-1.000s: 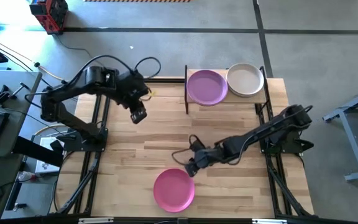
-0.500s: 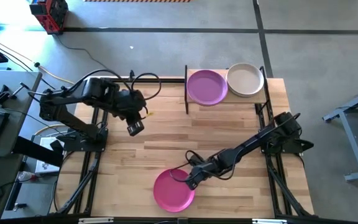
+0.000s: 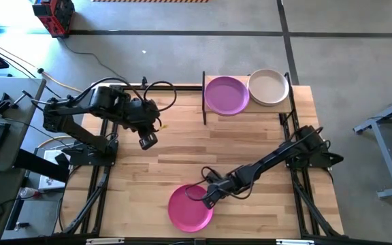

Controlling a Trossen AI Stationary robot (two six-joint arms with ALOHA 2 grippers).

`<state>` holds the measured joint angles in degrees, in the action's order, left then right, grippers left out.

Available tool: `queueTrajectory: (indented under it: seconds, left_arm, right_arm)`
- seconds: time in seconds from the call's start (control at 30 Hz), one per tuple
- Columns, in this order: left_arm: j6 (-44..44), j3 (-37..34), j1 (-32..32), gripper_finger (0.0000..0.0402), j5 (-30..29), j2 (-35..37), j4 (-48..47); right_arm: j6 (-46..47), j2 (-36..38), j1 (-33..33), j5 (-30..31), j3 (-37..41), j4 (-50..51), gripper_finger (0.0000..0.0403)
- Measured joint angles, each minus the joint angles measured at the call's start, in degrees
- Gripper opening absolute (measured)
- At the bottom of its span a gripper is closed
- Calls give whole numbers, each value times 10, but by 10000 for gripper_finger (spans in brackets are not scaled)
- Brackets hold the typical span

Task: Place and stack plates onto a shelf
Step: Stack the pink plate on top of the violet plate on the shelf

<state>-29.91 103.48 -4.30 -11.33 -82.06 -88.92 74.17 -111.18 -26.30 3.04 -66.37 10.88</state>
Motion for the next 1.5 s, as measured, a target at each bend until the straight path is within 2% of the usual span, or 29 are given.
queueTrajectory:
  seconds: [0.27,0.53,0.83,1.27,1.5]
  left_arm:
    - [1,0,0,65,-11,0,0]
    - [1,0,0,65,-15,0,0]
    - [1,0,0,65,-59,0,0]
    - [1,0,0,65,-60,0,0]
    - [4,0,3,65,-60,0,0]
  right_arm:
    - [5,-4,1,15,0,5,82]
    - [20,-4,0,34,0,18,5]
    - [40,10,4,24,0,51,0]
    - [4,120,45,42,0,127,0]
    - [-5,209,69,45,0,178,0]
